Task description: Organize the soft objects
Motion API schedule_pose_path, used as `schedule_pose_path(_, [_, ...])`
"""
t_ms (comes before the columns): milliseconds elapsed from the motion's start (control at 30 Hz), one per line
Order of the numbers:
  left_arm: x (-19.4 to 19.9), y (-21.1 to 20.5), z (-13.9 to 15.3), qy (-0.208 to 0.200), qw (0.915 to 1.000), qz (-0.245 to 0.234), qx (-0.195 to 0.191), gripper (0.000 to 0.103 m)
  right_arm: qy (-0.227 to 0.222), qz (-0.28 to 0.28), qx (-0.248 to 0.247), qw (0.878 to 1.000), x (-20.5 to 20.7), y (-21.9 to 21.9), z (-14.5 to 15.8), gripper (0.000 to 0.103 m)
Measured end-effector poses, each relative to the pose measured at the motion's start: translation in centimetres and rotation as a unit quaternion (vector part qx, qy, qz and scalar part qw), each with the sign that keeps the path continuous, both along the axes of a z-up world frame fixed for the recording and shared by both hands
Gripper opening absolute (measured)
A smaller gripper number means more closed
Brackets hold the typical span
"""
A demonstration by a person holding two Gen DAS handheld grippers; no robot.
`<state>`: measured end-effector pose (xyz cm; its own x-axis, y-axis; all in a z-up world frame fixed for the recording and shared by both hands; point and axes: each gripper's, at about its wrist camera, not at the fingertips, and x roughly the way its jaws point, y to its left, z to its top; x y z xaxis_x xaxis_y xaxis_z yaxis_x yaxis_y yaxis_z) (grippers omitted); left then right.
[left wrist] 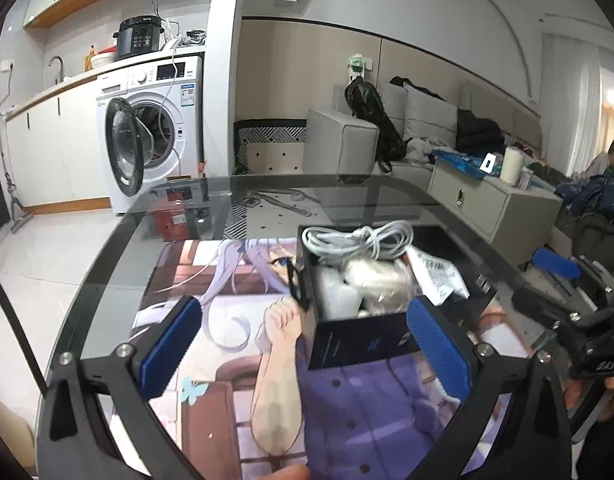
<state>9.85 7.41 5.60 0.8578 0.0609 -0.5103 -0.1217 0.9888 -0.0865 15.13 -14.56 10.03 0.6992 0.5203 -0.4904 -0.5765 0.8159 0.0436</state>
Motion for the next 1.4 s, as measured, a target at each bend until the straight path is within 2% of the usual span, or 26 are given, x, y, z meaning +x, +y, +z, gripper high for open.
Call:
schedule_pose_path(67, [-0.2, -0.8, -0.6, -0.001, 0.9994, 0.012, 0.032, 0.103, -0.001, 0.002, 0.003, 1.000, -0.3, 0.0, -0.4, 0.102])
schedule_pose_path(167, [-0.2, -1.4, -1.2, 0.001, 0.9988, 0.023, 0.043, 0.103, 0.003, 0.003, 0.012, 1.000, -0.4, -0.2, -0.9, 0.102])
schedule_pose_path(333, [0.0, -1.7, -1.9, 0.005, 0.9987, 0.028, 0.044, 0.103, -0.003, 0.000, 0.025, 1.000, -0.5, -0.3, -1.2, 0.102])
schedule_pose_path(600, [0.8, -1.4, -2.4, 0.007, 0.9993, 0.031, 0.019, 0.103, -0.004, 0.000, 0.028, 1.000, -0.4, -0.3, -1.3, 0.102])
schedule_pose_path(1400, [1.6, -2.1, -2.7, -0.001, 0.9997, 0.016, 0.016, 0.103, -0.029, -0.005, 0.009, 1.000, -1.0, 0.2, -2.0, 0.102])
